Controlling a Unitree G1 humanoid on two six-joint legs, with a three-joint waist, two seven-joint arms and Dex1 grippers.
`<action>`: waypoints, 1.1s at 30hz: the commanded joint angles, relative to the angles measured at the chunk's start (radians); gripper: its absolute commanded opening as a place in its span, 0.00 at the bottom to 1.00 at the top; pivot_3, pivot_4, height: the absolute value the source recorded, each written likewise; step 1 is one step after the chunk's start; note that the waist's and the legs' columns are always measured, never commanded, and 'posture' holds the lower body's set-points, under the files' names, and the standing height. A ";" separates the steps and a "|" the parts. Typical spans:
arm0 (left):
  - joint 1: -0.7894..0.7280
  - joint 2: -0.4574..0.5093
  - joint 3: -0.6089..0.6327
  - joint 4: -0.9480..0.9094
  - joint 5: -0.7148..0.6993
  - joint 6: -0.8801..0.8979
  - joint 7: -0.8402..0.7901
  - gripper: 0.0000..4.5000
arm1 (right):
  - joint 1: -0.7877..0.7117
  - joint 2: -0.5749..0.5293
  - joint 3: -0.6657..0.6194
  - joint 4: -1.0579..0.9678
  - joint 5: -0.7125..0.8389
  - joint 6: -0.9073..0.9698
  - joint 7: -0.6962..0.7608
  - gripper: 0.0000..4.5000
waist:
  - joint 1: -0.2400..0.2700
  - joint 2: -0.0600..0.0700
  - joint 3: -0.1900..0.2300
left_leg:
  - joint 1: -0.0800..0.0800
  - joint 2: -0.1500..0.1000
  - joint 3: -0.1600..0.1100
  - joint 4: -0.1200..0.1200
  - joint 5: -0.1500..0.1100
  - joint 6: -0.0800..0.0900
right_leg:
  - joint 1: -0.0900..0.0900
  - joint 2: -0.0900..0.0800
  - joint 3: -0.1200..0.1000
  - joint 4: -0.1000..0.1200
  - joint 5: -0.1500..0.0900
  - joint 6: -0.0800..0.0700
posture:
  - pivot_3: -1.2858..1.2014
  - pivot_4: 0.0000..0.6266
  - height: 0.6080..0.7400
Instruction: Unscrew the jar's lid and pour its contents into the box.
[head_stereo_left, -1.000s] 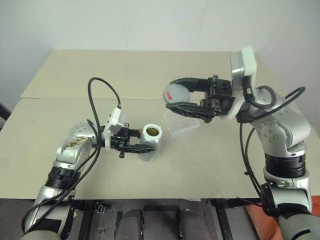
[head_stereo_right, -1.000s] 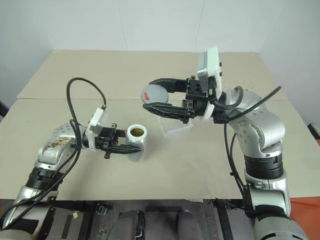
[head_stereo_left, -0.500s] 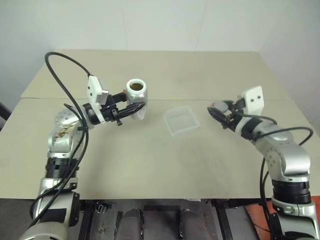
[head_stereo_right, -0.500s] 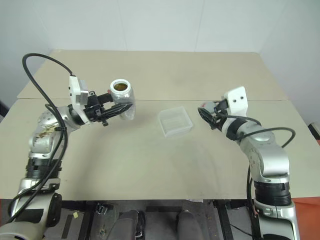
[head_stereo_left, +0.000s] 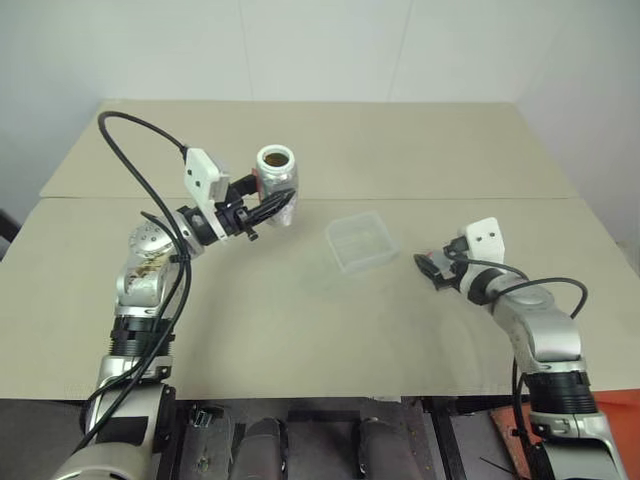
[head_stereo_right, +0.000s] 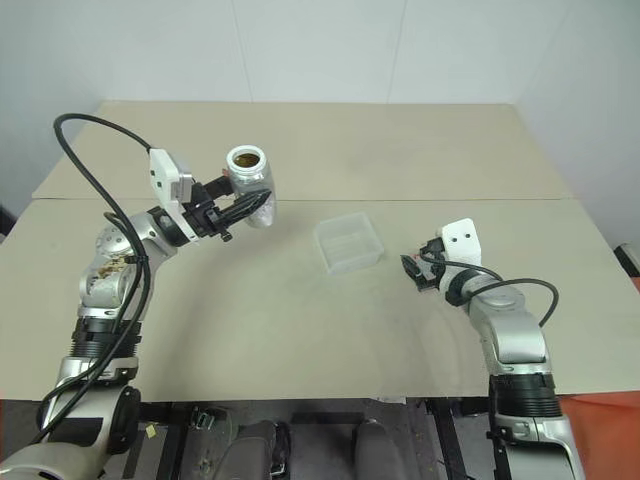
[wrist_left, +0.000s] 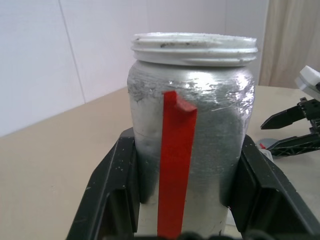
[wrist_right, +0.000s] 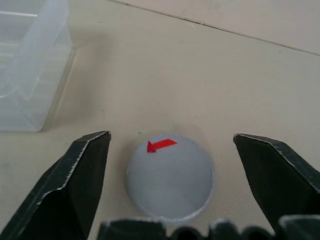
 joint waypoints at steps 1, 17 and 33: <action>-0.021 0.022 0.002 -0.018 0.019 -0.024 0.005 0.43 | 0.003 -0.081 -0.007 -0.099 0.009 0.000 0.088 0.99 | 0.001 0.000 0.000 | 0.000 0.000 0.000 0.000 0.000 0.000 | 0.000 0.000 0.000 0.000 0.000 0.000 | 0.52 0.24 1.00; -0.535 0.069 -0.525 0.640 1.092 -0.940 0.706 0.43 | -0.272 -0.409 -0.023 -0.323 0.469 0.392 0.558 0.99 | 0.028 -0.001 0.000 | -0.003 -0.001 0.000 0.000 -0.001 0.001 | 0.000 0.000 -0.002 -0.006 0.001 0.001 | 0.52 0.24 1.00; -0.814 -0.107 -1.108 0.919 1.799 -0.744 1.445 0.43 | -0.284 -0.385 -0.060 -0.364 0.540 0.434 0.500 0.99 | 0.050 -0.001 0.001 | -0.009 -0.002 0.000 0.002 -0.001 0.002 | -0.004 -0.001 -0.002 -0.006 0.002 0.003 | 0.52 0.24 1.00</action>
